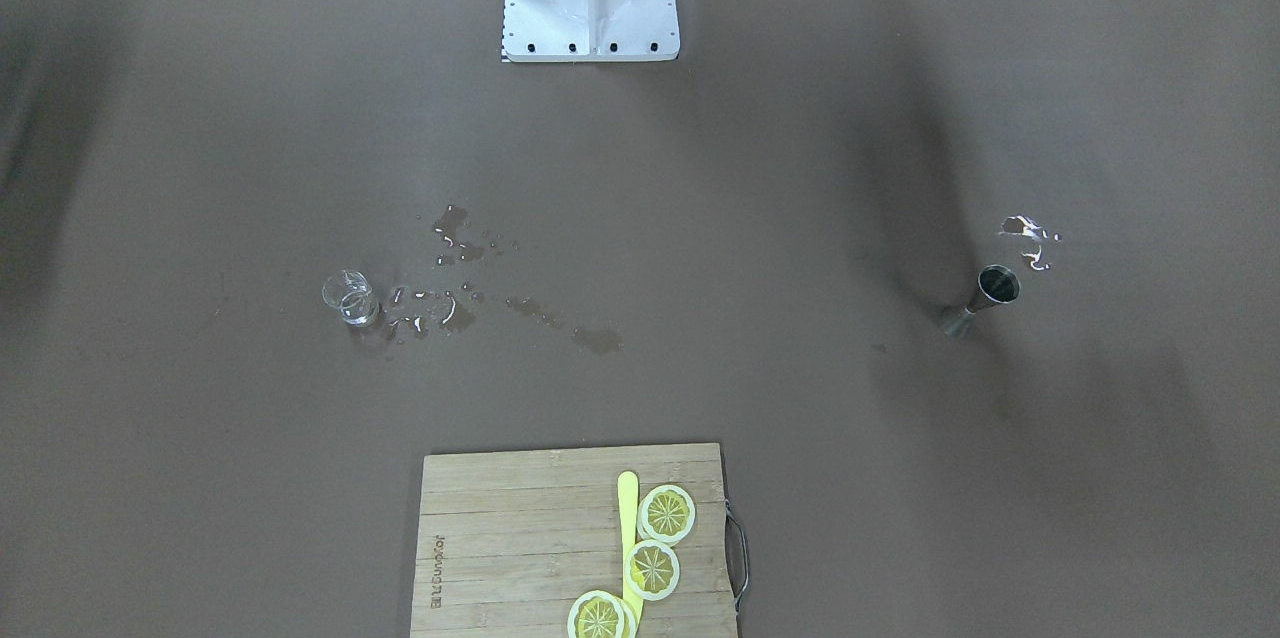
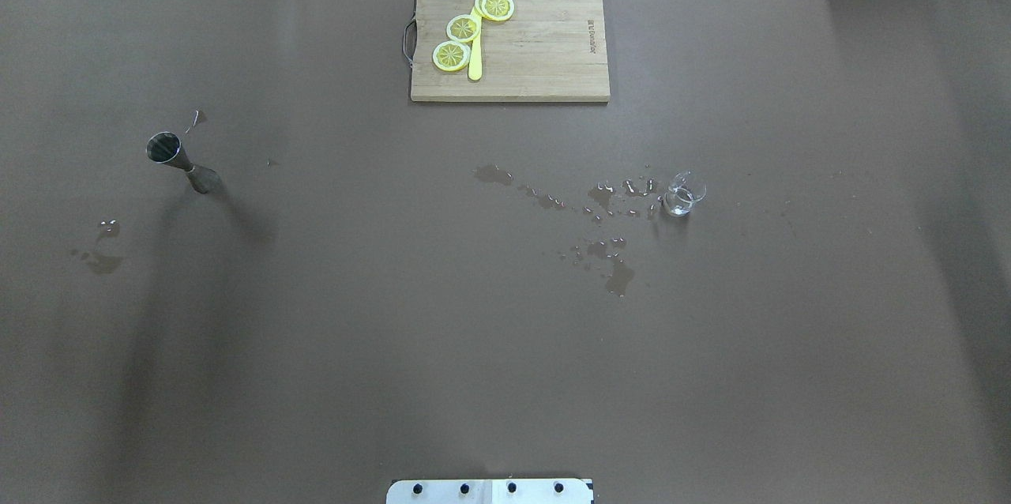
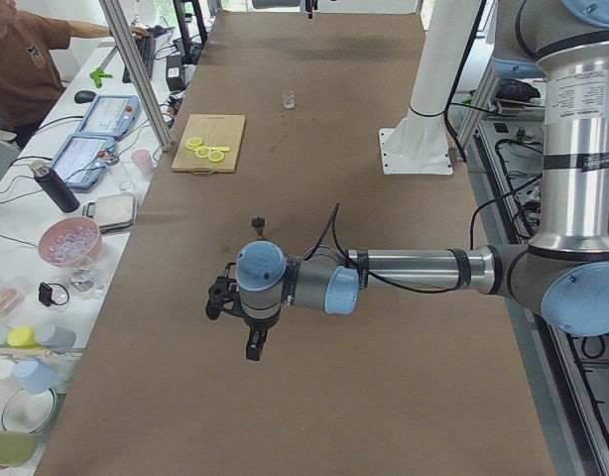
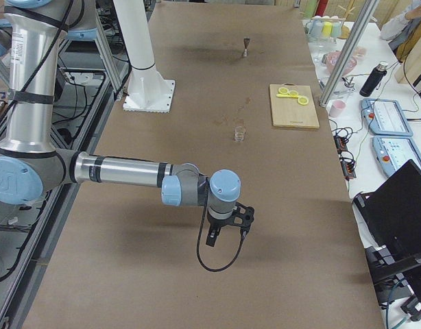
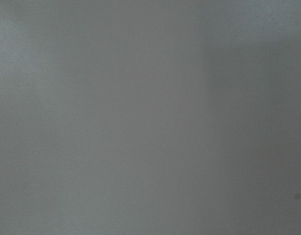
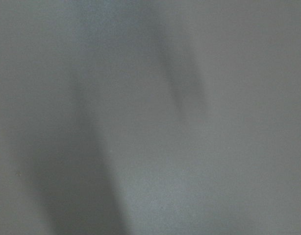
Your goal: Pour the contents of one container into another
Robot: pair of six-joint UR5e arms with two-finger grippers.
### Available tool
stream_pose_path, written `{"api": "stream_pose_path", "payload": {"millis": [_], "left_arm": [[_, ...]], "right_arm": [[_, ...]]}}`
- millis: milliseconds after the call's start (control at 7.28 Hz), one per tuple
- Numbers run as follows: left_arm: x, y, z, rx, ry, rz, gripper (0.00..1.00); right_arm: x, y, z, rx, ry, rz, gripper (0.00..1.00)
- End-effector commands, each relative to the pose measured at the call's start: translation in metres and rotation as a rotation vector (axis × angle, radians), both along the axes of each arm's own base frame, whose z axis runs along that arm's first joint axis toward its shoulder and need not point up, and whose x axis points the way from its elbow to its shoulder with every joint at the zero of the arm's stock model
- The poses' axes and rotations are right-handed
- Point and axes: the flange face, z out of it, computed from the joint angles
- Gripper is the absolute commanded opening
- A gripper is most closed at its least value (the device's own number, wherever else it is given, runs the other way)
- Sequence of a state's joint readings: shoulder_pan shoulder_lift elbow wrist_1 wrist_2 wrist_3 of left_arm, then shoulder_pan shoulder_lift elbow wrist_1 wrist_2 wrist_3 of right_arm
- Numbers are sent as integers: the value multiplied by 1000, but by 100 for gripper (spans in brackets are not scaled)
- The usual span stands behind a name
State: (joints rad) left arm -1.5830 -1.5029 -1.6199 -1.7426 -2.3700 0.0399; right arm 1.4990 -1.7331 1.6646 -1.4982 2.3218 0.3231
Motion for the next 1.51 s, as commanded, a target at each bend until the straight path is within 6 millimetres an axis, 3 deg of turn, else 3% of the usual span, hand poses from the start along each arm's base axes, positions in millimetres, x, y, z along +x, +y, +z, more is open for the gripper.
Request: {"api": "stream_pose_path", "payload": {"millis": [0, 549, 687, 824, 1373], "left_arm": [[1, 0, -2, 5, -2, 1, 99], [0, -1, -12, -30, -5, -5, 99], [-1, 1, -12, -29, -2, -6, 99], [-12, 4, -15, -14, -2, -30, 99], [-13, 3, -15, -17, -12, -27, 99]], "right_arm": [[-1, -2, -2, 9, 5, -4, 100], [2, -4, 3, 8, 46, -2, 100], [6, -15, 2, 34, 106, -15, 100], [6, -18, -1, 42, 107, -17, 100], [0, -30, -15, 91, 102, -24, 100]]}}
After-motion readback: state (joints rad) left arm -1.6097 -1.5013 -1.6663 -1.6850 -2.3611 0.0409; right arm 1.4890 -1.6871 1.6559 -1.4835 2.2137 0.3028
